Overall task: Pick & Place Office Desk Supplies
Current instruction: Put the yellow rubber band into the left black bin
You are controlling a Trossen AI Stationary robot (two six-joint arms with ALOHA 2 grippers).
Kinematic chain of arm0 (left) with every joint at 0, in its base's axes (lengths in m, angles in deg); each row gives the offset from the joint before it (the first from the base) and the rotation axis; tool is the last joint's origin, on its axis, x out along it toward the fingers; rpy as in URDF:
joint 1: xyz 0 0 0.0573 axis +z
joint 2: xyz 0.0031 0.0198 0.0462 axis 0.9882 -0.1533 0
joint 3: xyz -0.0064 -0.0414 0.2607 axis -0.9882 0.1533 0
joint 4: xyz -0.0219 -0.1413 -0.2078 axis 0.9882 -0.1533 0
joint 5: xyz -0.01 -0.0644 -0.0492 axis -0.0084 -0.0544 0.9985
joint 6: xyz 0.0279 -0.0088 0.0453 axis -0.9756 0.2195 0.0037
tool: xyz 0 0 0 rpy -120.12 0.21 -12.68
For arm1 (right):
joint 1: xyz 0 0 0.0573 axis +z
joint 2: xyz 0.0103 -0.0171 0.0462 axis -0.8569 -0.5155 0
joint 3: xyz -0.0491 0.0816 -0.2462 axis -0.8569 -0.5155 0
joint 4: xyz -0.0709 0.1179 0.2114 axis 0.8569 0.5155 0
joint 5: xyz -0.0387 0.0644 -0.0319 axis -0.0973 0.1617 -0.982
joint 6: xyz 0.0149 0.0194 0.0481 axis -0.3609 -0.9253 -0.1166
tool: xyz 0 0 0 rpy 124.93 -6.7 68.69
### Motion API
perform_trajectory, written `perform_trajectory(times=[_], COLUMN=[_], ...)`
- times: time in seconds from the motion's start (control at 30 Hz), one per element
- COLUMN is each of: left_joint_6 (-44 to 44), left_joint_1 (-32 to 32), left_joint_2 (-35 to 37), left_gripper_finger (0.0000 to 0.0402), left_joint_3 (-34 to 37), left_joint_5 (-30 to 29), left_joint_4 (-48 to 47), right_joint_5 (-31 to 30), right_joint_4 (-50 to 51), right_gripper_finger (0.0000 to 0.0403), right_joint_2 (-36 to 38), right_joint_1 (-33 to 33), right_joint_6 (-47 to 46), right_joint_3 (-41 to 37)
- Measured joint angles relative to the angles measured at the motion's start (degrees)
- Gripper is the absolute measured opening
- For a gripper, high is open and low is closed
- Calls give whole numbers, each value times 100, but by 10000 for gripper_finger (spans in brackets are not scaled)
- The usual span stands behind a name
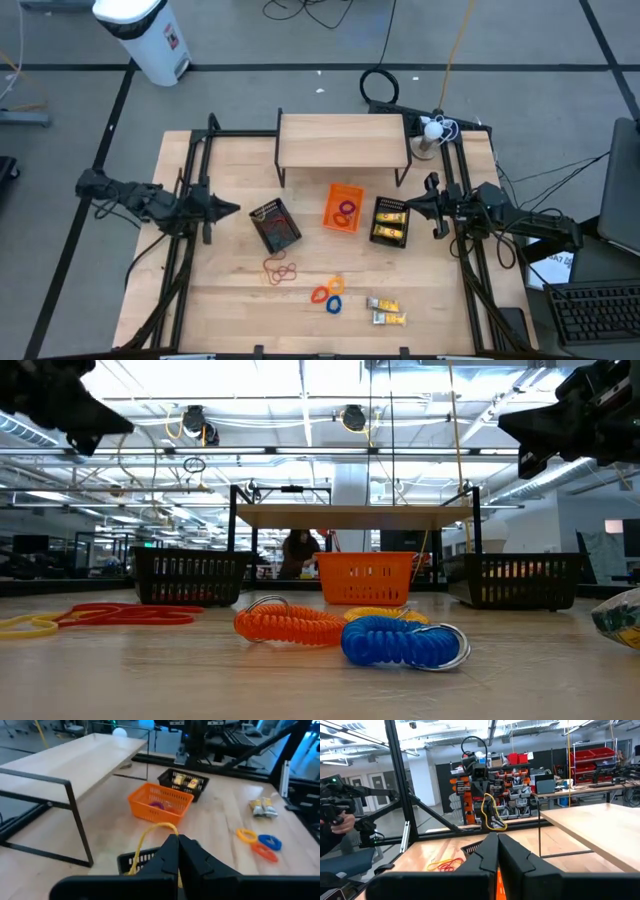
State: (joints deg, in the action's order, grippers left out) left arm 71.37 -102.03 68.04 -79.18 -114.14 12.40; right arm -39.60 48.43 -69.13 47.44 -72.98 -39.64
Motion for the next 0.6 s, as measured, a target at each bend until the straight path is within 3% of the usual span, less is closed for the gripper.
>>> perform_trajectory(times=[0.33,0.47,0.6], left_joint_6=[-195,-241,-517], left_joint_1=[180,244,350], left_joint_2=[1225,1235,768], left_gripper_finger=[0,0,0], left_joint_3=[968,880,619], left_joint_5=[-15,101,260], left_joint_4=[705,1063,1656], right_joint_5=[4,-1,-7], right_joint_4=[12,6,-54], right_gripper_finger=[4,4,4], right_joint_2=[0,-2,0], right_joint_1=[0,0,0], right_joint_6=[-2,-2,-2], right_joint_3=[0,0,0])
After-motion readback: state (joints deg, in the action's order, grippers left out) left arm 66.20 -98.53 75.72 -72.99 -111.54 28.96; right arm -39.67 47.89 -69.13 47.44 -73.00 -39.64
